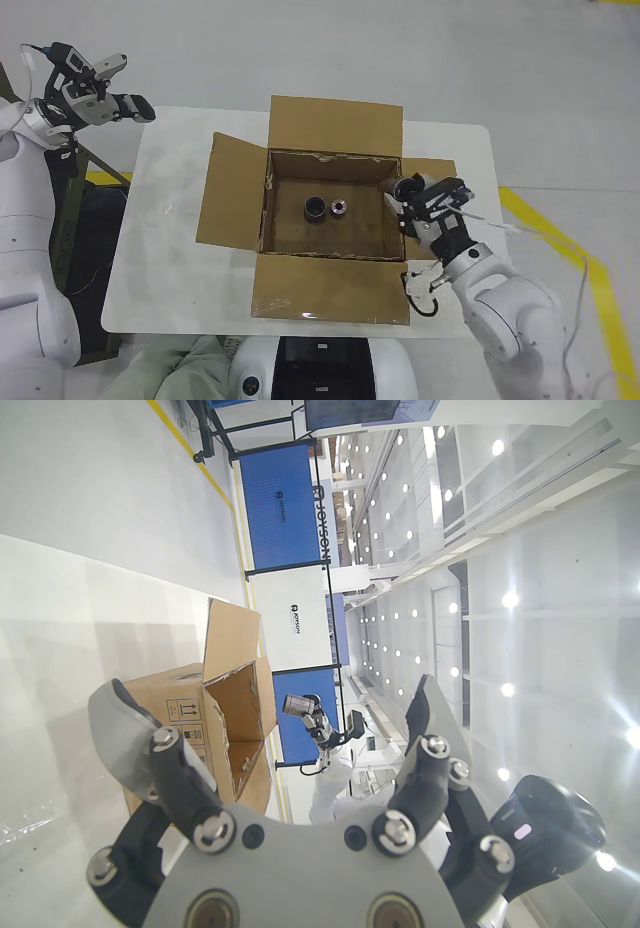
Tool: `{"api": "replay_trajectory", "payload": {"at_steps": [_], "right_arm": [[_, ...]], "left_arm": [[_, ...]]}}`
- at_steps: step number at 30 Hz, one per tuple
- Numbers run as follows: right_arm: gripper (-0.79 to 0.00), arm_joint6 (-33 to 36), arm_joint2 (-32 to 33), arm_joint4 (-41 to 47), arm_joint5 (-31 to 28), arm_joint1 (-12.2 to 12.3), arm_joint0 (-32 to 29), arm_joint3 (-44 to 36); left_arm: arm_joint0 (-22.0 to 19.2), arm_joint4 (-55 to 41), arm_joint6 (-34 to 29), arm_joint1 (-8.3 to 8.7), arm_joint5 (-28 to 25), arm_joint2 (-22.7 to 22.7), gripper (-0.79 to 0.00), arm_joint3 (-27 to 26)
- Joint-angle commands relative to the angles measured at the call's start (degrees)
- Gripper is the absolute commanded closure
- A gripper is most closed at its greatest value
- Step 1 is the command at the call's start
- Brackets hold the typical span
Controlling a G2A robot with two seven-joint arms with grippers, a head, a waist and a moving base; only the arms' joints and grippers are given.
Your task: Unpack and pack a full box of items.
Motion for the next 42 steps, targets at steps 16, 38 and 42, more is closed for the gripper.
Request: {"api": "replay_trajectory", "payload": {"at_steps": [16,38,42], "right_arm": [[0.0,5.1,-10.7,-5.3,3.1,-1.3,9.1,10.1],[0.0,9.4,-17.9,-3.3,10.7,-4.4,20.8,28.9],[0.0,9.9,-18.7,-2.6,11.7,-5.0,22.8,31.7]], "left_arm": [[0.0,0.0,0.0,0.0,0.0,0.0,-0.785,0.0],[0.0,0.0,0.0,0.0,0.0,0.0,-0.785,0.0],[0.0,0.0,0.0,0.0,0.0,0.0,-0.785,0.0]]}}
